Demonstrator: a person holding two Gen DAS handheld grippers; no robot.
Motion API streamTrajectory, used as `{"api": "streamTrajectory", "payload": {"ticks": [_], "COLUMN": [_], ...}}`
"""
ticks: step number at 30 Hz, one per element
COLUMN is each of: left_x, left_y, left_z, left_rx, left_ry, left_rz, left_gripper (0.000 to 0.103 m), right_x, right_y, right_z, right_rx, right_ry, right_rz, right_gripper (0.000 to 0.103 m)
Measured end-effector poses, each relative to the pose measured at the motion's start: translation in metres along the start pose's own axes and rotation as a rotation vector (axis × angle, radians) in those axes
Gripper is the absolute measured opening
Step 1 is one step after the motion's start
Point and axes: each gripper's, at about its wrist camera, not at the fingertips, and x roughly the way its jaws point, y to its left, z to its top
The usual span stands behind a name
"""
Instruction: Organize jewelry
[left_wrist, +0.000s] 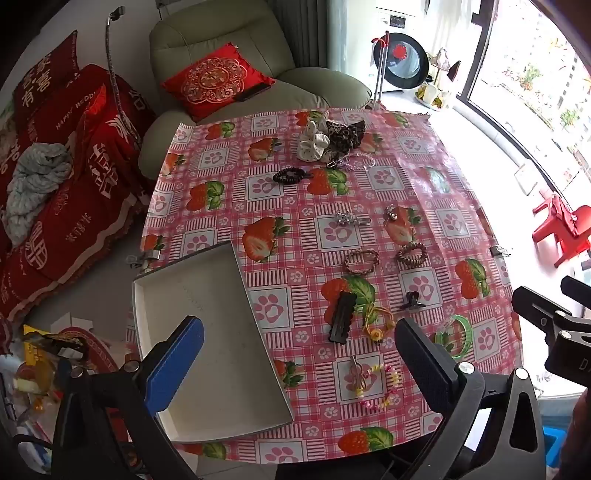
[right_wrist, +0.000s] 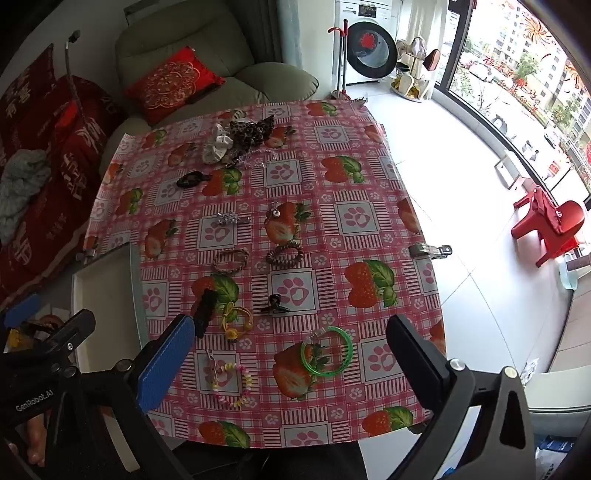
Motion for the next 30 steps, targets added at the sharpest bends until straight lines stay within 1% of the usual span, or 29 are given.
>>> {"api": "streamTrajectory", "payload": {"ticks": [2, 14, 15, 22, 30], "left_x": [0.0, 0.0047, 0.0054, 0.0067, 0.0066], "left_y": [-0.0003, 0.0086, 0.0036, 0.0008, -0.0006], "left_z": [0.0001, 0.0005, 0.0013, 0.002, 0.002], "left_rx": [0.003, -0.01, -0.002, 0.018, 0.019], "left_ry": [0.0, 0.025, 0.024, 0.024, 0.025], "left_rz": [0.009, -0.017, -0.013, -0.014, -0.012], "left_gripper": [0.103, 0.103, 0.103, 0.103, 0.103], "right_x": [0.0001, 0.0009, 0.001, 0.0017, 0.0019], "right_y": [0.0003, 0.0018, 0.002, 0.0026, 0.0029], "right_z": [0.0004, 0.0018, 0.0018, 0.002, 0.0014], "right_rx": [0.001, -0.001, 0.0, -0.002, -0.003], "right_ry": [0.002, 0.007, 0.007, 0.007, 0.006], "right_rz": [0.005, 0.003, 0.003, 0.001, 0.001], "right_gripper": [0.103, 0.103, 0.103, 0.103, 0.103]}}
